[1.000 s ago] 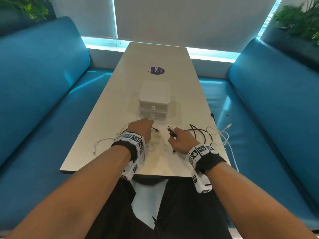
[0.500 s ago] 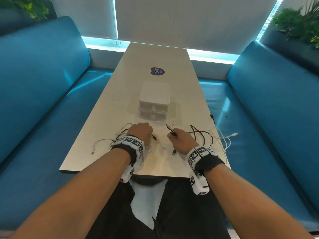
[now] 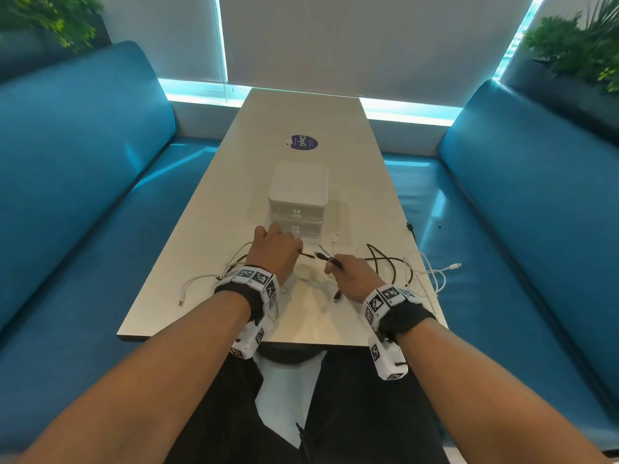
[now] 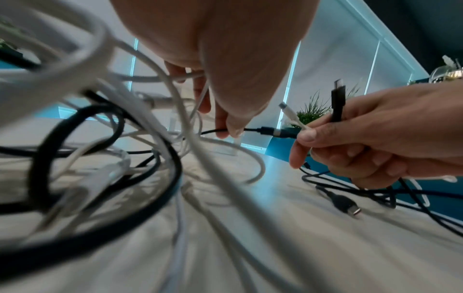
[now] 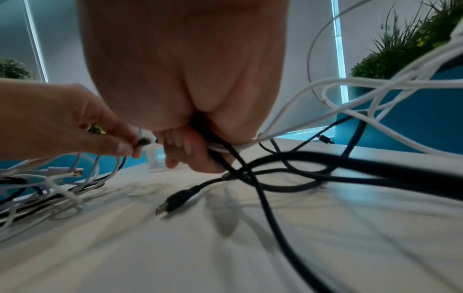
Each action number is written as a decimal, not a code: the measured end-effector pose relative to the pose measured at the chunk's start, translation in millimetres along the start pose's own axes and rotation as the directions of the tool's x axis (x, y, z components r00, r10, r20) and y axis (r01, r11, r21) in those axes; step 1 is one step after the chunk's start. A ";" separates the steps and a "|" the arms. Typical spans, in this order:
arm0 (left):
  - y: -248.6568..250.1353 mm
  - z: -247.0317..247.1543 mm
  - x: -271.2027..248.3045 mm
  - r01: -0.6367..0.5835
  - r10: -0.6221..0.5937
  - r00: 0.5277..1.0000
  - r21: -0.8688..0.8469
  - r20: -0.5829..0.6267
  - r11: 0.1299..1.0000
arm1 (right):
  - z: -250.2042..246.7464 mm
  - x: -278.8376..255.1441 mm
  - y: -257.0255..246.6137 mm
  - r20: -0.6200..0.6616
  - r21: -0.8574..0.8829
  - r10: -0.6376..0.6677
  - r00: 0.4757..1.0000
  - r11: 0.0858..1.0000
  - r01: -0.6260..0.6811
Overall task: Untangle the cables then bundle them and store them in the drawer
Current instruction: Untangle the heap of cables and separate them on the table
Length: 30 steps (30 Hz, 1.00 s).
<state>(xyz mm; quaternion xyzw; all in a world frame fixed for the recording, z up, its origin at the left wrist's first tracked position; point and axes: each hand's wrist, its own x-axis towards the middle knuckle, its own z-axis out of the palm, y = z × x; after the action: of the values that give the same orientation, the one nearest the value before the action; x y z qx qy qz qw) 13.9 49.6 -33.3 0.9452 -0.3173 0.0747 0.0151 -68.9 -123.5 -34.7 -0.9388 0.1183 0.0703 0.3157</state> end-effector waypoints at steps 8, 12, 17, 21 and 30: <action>17.6 -9.3 2.5 0.021 -0.046 0.997 -0.367 -0.061 0.930 | -0.3 -3.0 -6.4 0.089 -0.056 0.052 0.995 0.997 -0.047; 22.2 -11.0 -1.9 -0.018 0.020 1.000 -0.435 0.000 0.900 | 3.1 -2.0 -5.0 0.097 -0.125 0.048 0.994 0.992 -0.035; 28.6 -14.6 -11.4 -0.025 0.076 0.994 -0.511 0.079 0.859 | 6.3 -0.7 -2.4 0.088 -0.149 0.027 0.996 0.989 -0.013; 30.0 -6.1 -6.5 -0.113 0.169 0.980 -0.410 0.102 0.905 | 6.1 0.9 -5.1 0.121 -0.166 0.012 0.993 0.986 0.008; 27.5 -0.3 -1.2 -0.021 0.063 0.995 -0.469 0.073 0.883 | 2.4 2.8 -1.6 0.070 -0.104 0.070 0.995 0.993 -0.062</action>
<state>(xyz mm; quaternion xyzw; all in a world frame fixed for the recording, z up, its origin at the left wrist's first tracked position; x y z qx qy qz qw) -3.6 28.4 -33.8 0.9089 -0.3466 -0.0444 0.2274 -65.9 -121.3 -36.2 -0.9460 0.1339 0.1210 0.2693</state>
